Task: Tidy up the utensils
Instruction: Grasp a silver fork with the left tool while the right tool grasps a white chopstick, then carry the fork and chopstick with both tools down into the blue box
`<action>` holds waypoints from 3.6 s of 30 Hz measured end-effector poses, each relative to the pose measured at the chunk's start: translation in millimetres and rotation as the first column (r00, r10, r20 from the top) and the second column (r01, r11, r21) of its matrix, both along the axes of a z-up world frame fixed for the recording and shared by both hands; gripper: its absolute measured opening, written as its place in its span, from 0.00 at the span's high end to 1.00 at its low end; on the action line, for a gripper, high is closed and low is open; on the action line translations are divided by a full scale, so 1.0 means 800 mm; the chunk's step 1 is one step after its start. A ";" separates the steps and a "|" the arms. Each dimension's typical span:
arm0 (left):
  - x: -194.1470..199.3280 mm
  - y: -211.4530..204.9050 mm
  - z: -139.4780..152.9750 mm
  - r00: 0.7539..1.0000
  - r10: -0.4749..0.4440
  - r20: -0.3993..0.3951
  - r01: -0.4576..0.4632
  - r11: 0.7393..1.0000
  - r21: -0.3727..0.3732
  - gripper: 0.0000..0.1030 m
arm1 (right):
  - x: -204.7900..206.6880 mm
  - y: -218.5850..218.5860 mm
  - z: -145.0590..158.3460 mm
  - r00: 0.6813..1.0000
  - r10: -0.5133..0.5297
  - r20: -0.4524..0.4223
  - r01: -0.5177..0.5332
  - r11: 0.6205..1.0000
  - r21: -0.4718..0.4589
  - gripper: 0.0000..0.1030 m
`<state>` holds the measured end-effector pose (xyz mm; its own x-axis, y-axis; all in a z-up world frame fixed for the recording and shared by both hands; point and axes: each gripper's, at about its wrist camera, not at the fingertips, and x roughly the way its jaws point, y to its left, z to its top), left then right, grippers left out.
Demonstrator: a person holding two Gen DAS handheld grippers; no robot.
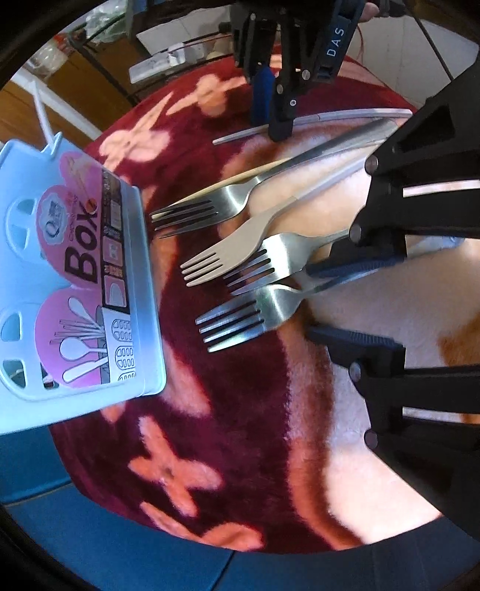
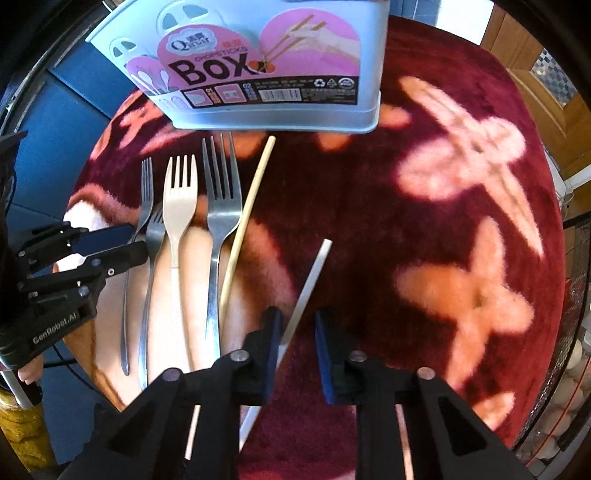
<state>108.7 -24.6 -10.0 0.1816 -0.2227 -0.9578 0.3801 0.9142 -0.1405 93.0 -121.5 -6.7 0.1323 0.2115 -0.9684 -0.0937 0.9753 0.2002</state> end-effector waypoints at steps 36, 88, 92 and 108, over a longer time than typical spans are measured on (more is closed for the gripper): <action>-0.083 0.061 0.101 0.910 0.230 0.344 -0.072 0.906 -0.416 0.99 | -0.112 -0.052 0.120 0.724 -0.297 0.623 0.138 0.947 0.291 0.94; 0.078 0.054 0.223 0.684 0.388 0.618 -0.176 0.910 -0.376 0.99 | 0.023 -0.071 0.215 0.514 -0.265 0.816 0.170 0.964 0.206 0.94; 0.087 0.047 0.209 0.692 0.378 0.614 -0.178 0.915 -0.363 0.99 | 0.041 -0.064 0.194 0.552 -0.245 0.797 0.169 0.969 0.180 0.94; 0.104 0.024 0.142 0.771 0.343 0.537 -0.177 0.925 -0.336 0.99 | 0.075 -0.056 0.134 0.666 -0.232 0.709 0.151 0.973 0.176 0.94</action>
